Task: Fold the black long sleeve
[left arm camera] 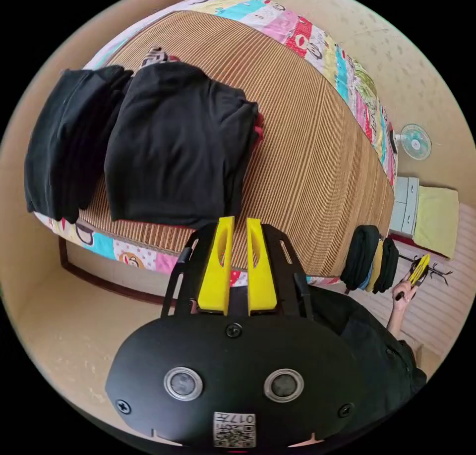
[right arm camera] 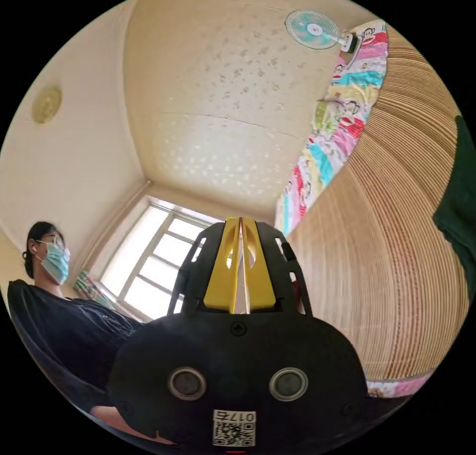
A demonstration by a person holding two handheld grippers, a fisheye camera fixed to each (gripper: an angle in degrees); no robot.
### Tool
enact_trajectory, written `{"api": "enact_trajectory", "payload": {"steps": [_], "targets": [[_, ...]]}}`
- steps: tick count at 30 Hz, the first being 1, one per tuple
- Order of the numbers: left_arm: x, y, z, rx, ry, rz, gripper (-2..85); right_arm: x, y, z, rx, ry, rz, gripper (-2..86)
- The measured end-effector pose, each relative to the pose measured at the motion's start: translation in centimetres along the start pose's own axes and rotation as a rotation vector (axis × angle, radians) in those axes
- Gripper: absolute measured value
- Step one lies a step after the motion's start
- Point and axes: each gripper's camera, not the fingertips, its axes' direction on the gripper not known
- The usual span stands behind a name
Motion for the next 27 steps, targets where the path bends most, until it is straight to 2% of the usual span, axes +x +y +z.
{"api": "enact_trajectory", "payload": {"steps": [4, 11, 15, 18, 21, 23, 27], "targets": [[2.0, -4.0, -0.5, -0.041, -0.093, 0.082, 10.0, -3.1, 2.6, 1.1, -0.044, -0.036, -0.052, 0.3], [0.9, -5.9, 4.4, -0.207, -0.226, 0.149, 9.9, -5.6, 10.2, 0.3, -0.261, 0.154, -0.039, 0.3], [-1.1, -3.7, 4.8, -0.155, -0.199, 0.133, 7.8, -5.4, 13.0, -2.9, -0.18, 0.183, 0.027, 0.3], [-3.9, -2.5, 3.3, -0.139, -0.064, 0.096, 4.6, -5.7, 13.5, -4.6, -0.118, 0.154, 0.024, 0.3], [-6.4, 0.9, -2.3, 0.013, 0.196, 0.139, 1.7, -6.0, 12.9, -5.1, -0.131, 0.139, -0.008, 0.3], [-7.9, 4.8, -7.6, 0.125, 0.494, 0.247, -0.2, -6.5, 12.2, -4.9, -0.165, 0.133, -0.039, 0.4], [-7.4, 8.8, -15.3, 0.21, 0.761, 0.521, -0.8, -7.1, 10.4, -3.1, -0.295, 0.14, -0.118, 0.5]]}}
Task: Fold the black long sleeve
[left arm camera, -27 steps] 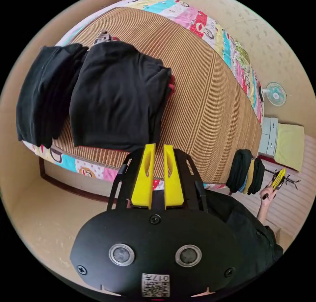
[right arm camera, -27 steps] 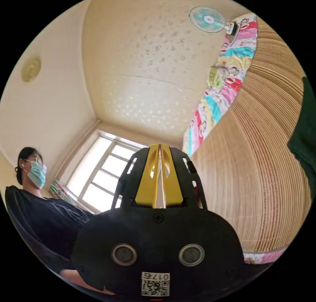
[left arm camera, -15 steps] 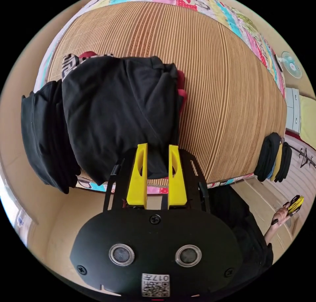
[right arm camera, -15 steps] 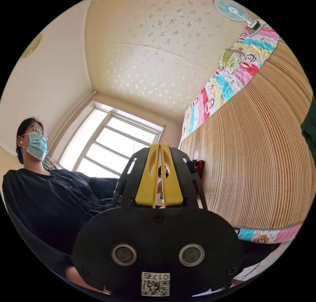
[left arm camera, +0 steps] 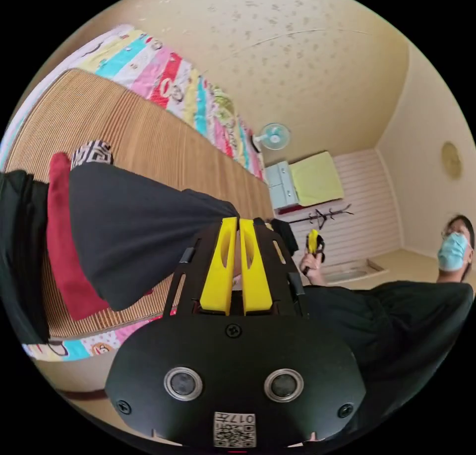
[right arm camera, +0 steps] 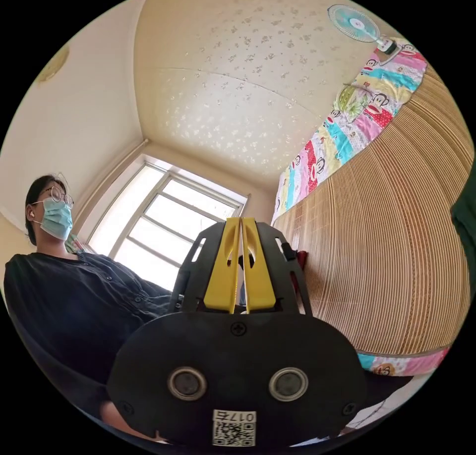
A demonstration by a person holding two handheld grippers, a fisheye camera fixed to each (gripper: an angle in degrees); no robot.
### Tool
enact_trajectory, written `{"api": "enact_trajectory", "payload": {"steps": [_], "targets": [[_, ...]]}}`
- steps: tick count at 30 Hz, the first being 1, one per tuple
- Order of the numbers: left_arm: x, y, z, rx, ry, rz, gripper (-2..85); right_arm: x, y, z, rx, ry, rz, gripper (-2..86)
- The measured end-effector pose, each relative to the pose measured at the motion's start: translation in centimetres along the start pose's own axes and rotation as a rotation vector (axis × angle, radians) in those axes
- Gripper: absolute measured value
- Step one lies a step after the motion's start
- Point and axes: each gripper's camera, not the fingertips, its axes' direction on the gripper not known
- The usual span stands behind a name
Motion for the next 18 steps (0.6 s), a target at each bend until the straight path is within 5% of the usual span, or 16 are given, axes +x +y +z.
{"api": "enact_trajectory", "payload": {"steps": [3, 8, 13, 18], "targets": [[7.9, -0.9, -3.2, 0.011, 0.178, 0.303, -0.9, -0.8, -2.3, 1.8, -0.113, -0.046, -0.081, 0.9], [21.8, 2.2, -6.8, 0.178, 0.735, 0.874, -0.9, -5.5, -5.4, 4.3, -0.249, -0.124, -0.292, 3.9], [25.7, 4.6, -7.2, 0.368, 1.099, 1.072, -0.9, -11.4, -5.7, 3.5, -0.253, -0.199, -0.489, 8.9], [26.4, 4.9, -4.0, 0.398, 1.374, 1.054, -0.9, -13.9, -3.1, -0.1, -0.25, -0.332, -0.56, 10.5]]}}
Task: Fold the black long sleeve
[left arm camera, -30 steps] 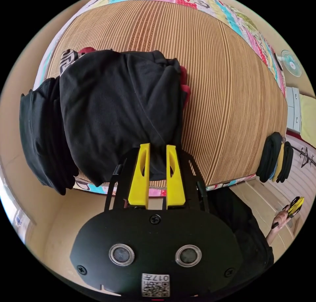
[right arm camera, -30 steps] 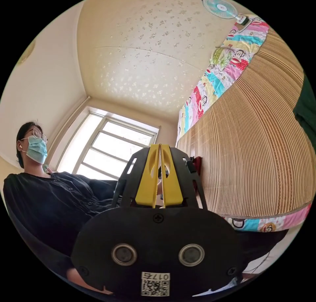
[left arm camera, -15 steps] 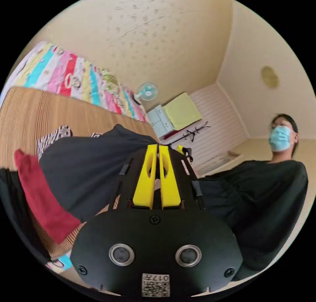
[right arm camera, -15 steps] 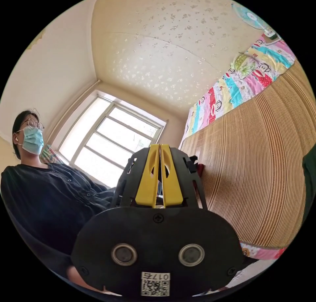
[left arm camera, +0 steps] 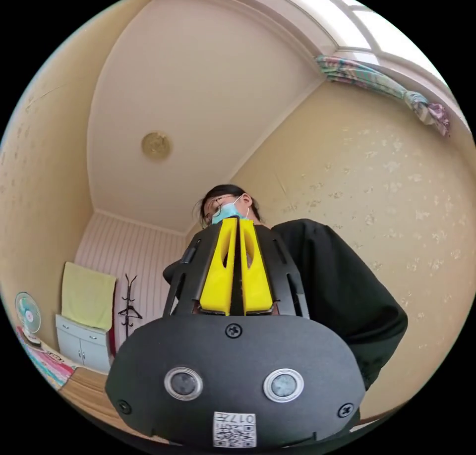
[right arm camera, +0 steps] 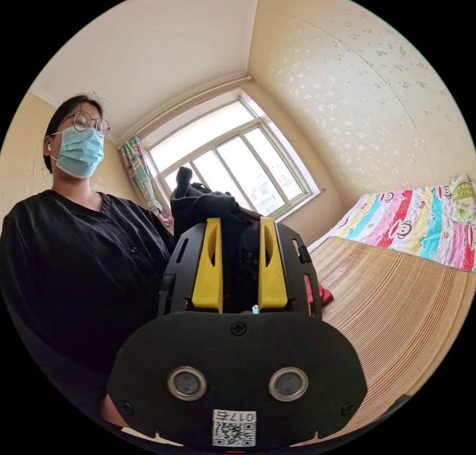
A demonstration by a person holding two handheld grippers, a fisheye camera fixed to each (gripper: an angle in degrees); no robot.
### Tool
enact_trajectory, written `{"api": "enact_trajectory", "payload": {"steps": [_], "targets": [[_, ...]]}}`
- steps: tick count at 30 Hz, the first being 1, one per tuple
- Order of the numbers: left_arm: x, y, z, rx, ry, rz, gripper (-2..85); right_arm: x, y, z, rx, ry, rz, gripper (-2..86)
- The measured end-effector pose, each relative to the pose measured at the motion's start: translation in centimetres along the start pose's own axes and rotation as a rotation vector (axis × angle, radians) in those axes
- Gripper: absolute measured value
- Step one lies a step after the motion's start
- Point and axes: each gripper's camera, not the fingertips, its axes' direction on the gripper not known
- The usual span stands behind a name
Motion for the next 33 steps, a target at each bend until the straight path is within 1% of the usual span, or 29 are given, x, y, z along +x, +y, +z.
{"api": "enact_trajectory", "payload": {"steps": [2, 4, 6, 8, 10, 12, 15, 18, 19, 20, 21, 23, 25, 27, 29, 31, 33], "targets": [[-1.5, 2.4, 0.2, 0.127, 0.104, -0.035, -0.9, -1.5, 1.2, -0.9, 0.007, 0.03, -0.012, 10.2], [-2.5, 4.4, 0.5, 0.189, 0.161, -0.069, -0.9, -3.0, 2.4, -1.7, 0.005, 0.074, -0.031, 9.8], [-3.3, 6.4, 1.2, 0.215, 0.184, -0.11, -0.9, -4.3, 3.6, -2.0, -0.005, 0.133, -0.043, 9.0], [-4.2, 9.1, 2.3, 0.253, 0.221, -0.167, -0.9, -4.9, 4.1, -2.0, 0.01, 0.151, -0.035, 8.6], [-4.8, 11.0, 3.1, 0.271, 0.247, -0.207, -0.9, -5.3, 4.3, -1.9, 0.051, 0.127, -0.034, 8.5], [-5.1, 12.7, 4.3, 0.25, 0.254, -0.249, -0.9, -5.6, 4.0, -1.4, 0.089, 0.079, -0.051, 8.5], [-5.9, 15.2, 6.9, 0.147, 0.251, -0.337, -0.9, -5.8, 3.2, 0.1, 0.065, 0.07, -0.061, 8.9], [-7.3, 17.5, 10.3, -0.016, 0.271, -0.449, -0.9, -6.4, 2.1, 2.2, 0.008, 0.066, -0.096, 9.7], [-8.1, 18.4, 11.8, -0.102, 0.275, -0.5, -0.9, -6.5, 1.9, 2.6, -0.004, 0.056, -0.103, 9.9], [-8.5, 19.4, 13.0, -0.181, 0.216, -0.531, -1.0, -6.8, 1.6, 3.5, -0.031, 0.027, -0.119, 10.3], [-8.7, 19.8, 13.5, -0.22, 0.182, -0.54, -1.0, -6.9, 1.3, 4.6, -0.074, -0.012, -0.136, 10.7], [-9.7, 22.0, 15.7, -0.376, 0.137, -0.592, -1.0, -6.7, 1.1, 6.5, -0.15, -0.025, -0.13, 11.1], [-10.5, 23.8, 17.0, -0.464, 0.119, -0.621, -1.0, -6.4, 1.3, 8.4, -0.218, -0.022, -0.113, 11.0], [-10.8, 25.3, 17.6, -0.506, 0.098, -0.61, -1.0, -6.0, 1.8, 9.9, -0.262, -0.11, -0.103, 8.6], [-11.4, 26.9, 17.2, -0.491, 0.088, -0.62, -1.0, -5.7, 2.1, 9.4, -0.212, -0.178, -0.105, 4.5], [-11.7, 27.9, 16.5, -0.488, 0.052, -0.642, -1.0, -4.9, 2.3, 7.7, -0.117, -0.137, -0.051, 3.0], [-12.0, 28.9, 15.8, -0.522, -0.033, -0.671, -0.9, -3.7, 2.5, 3.9, 0.057, -0.12, 0.009, 1.9]]}}
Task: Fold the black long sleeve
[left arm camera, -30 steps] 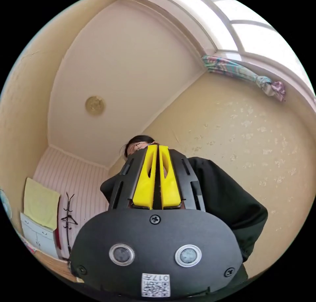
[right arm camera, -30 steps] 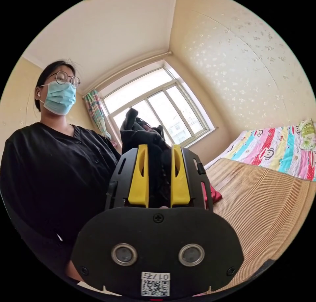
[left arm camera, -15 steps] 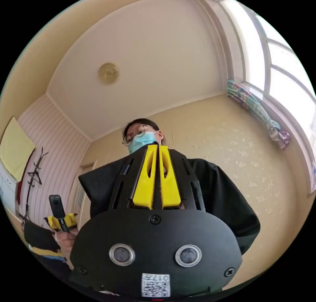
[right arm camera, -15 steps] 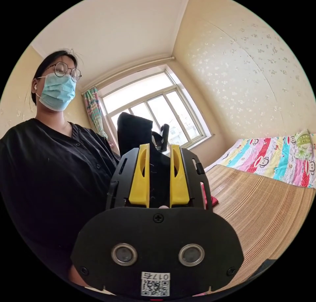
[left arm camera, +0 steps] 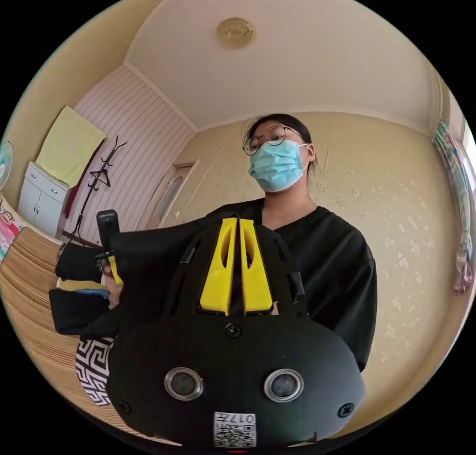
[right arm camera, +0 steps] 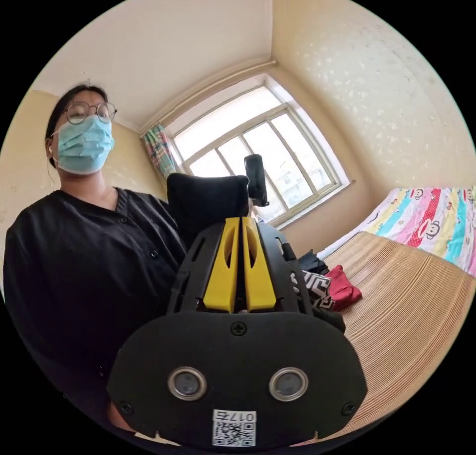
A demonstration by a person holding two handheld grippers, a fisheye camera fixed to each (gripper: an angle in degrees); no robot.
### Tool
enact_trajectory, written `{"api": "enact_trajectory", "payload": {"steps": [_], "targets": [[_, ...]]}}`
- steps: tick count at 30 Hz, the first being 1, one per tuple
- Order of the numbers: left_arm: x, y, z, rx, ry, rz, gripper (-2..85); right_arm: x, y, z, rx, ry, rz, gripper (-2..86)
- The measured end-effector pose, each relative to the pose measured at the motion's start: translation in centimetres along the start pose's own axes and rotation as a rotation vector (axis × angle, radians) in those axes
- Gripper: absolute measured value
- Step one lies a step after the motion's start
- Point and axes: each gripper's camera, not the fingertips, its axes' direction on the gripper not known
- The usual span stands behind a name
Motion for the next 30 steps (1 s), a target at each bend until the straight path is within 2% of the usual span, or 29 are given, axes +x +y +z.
{"api": "enact_trajectory", "payload": {"steps": [3, 4, 7, 9, 12, 17, 20, 25, 30], "targets": [[-1.1, 0.9, 0.7, -0.043, -0.209, -0.052, -0.9, 0.2, 0.3, -4.4, 0.207, -0.026, -0.004, 1.3], [-1.5, 1.1, 1.5, -0.055, -0.266, -0.037, -0.9, 0.2, 0.3, -4.8, 0.215, -0.03, -0.013, 1.2], [-4.1, 1.2, 3.3, -0.079, -0.266, -0.045, -0.6, -0.2, 0.1, -5.3, 0.224, -0.063, -0.048, 0.9], [-6.6, 1.2, 3.9, -0.102, -0.249, -0.106, 0.0, -1.1, 0.0, -5.0, 0.26, -0.092, -0.092, 0.9], [-10.5, 1.5, 3.7, -0.097, -0.334, -0.243, 4.7, -1.7, -0.7, -4.5, 0.261, -0.05, -0.103, 0.8], [-16.3, 3.4, 2.1, 0.069, -0.464, -0.463, 10.9, -2.5, -1.5, -1.6, 0.126, 0.029, -0.139, 0.7], [-19.9, 4.3, 3.4, 0.043, -0.551, -0.56, 14.4, -2.3, -1.3, 1.5, 0.044, 0.1, -0.1, 0.7], [-22.0, 3.2, 6.8, 0.071, -0.637, -0.489, 16.8, -2.8, -1.7, 5.2, -0.043, 0.223, -0.102, 0.8], [-23.8, 0.4, 11.9, -0.048, -0.842, -0.456, 16.0, -4.7, -2.5, 11.1, -0.221, 0.463, -0.163, 0.8]]}}
